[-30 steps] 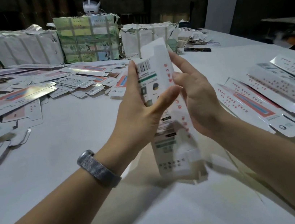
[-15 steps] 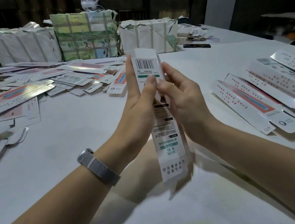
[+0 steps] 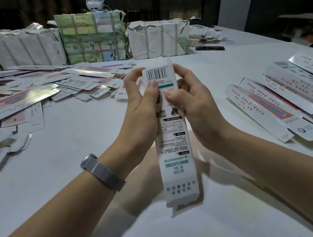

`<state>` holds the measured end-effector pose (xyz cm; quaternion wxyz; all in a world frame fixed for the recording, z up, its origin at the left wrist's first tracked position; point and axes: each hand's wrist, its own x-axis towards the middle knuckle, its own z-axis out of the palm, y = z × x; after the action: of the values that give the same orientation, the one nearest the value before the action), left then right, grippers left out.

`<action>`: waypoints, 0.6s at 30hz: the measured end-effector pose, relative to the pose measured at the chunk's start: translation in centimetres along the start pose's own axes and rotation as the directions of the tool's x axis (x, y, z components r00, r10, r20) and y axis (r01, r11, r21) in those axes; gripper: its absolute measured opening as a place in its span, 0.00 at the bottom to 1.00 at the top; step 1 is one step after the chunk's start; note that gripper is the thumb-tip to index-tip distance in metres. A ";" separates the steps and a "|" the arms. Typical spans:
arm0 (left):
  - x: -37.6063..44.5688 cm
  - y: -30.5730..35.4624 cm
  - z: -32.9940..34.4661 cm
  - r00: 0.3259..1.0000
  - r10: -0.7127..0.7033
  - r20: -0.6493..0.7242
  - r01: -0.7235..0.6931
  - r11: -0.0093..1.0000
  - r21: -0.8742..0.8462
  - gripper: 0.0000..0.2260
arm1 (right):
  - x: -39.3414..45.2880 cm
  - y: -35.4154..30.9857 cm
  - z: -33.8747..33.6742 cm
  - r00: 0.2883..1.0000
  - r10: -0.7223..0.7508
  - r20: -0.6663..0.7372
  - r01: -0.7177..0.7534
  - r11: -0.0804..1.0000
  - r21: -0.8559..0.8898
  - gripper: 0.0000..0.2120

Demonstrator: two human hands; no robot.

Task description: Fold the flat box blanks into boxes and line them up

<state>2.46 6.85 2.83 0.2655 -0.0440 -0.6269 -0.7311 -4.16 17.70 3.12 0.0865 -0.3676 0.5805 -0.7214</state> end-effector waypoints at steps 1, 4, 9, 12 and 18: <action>0.0 0.0 0.0 1.000 0.008 0.015 -0.008 1.000 -0.009 0.07 | 0.1 -0.1 -0.1 1.000 0.008 0.011 -0.008 1.000 0.005 0.23; -0.2 -0.3 0.1 0.999 0.021 0.041 -0.023 0.999 0.034 0.07 | 0.3 -0.3 -0.7 0.998 0.023 0.052 -0.023 1.000 -0.013 0.19; -0.1 -0.1 -0.2 0.995 0.012 0.094 -0.019 0.997 0.079 0.06 | 0.5 0.0 -0.9 0.999 0.017 0.041 -0.018 1.000 0.004 0.14; -0.1 0.1 -0.2 0.993 -0.021 0.113 0.016 0.999 0.045 0.07 | 0.7 0.1 -1.0 1.000 0.004 0.012 -0.004 1.000 0.018 0.08; -0.4 0.4 0.2 0.992 -0.075 0.104 0.060 0.988 0.143 0.07 | 1.1 0.1 -1.2 1.000 0.017 -0.005 -0.015 0.979 0.202 0.14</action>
<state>2.93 7.11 3.03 0.2085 -0.0440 -0.6913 -0.6905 -5.77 18.02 3.41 0.1270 -0.3497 0.5076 -0.7771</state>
